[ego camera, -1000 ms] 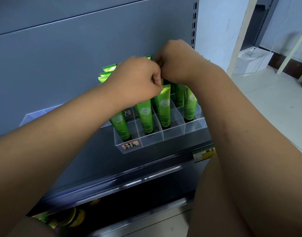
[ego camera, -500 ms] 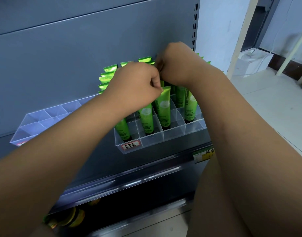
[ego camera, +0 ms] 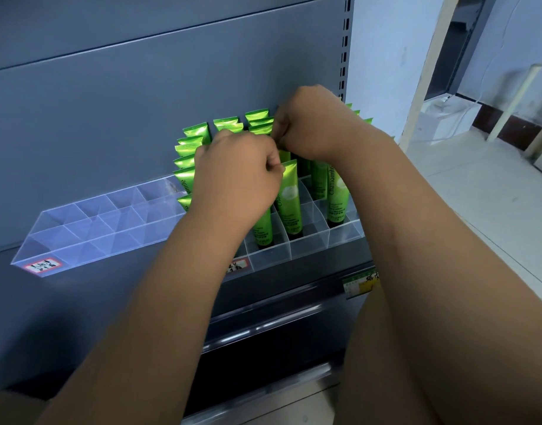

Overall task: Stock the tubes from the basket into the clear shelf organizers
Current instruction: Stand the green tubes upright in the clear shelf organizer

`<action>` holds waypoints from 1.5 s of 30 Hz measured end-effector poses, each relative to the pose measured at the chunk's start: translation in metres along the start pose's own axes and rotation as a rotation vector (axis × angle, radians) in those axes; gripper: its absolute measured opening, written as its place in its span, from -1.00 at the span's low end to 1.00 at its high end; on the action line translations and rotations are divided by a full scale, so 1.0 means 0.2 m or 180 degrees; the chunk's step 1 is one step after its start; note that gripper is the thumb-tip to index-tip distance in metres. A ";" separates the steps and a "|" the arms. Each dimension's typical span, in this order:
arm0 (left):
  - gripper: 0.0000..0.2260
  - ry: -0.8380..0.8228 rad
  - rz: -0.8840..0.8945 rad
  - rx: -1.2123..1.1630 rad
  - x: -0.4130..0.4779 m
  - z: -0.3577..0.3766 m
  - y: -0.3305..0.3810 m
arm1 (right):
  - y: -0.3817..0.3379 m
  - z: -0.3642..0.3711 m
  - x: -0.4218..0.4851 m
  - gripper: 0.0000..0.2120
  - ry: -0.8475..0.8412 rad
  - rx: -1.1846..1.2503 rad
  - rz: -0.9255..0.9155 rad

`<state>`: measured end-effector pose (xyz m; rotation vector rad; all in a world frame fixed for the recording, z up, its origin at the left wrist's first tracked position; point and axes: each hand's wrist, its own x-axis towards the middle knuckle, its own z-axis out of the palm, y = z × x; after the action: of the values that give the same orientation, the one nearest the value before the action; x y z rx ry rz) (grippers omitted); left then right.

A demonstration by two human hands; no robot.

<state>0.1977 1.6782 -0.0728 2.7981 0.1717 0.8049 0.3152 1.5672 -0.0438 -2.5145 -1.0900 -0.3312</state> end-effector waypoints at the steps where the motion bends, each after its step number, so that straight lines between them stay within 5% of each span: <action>1: -0.94 0.0043 0.0010 0.0018 -0.01 0.01 0.01 | 0.00 0.00 0.00 -0.77 0.0025 0.0038 0.0040; 45: -0.85 0.0489 -0.0084 -0.0123 -0.13 0.07 0.00 | -0.05 -0.05 -0.11 -0.75 0.0295 0.0539 0.0224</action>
<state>0.1832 1.6715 -0.0978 2.6923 0.2155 1.0062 0.2929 1.5555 -0.0401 -2.3574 -0.9500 -0.3186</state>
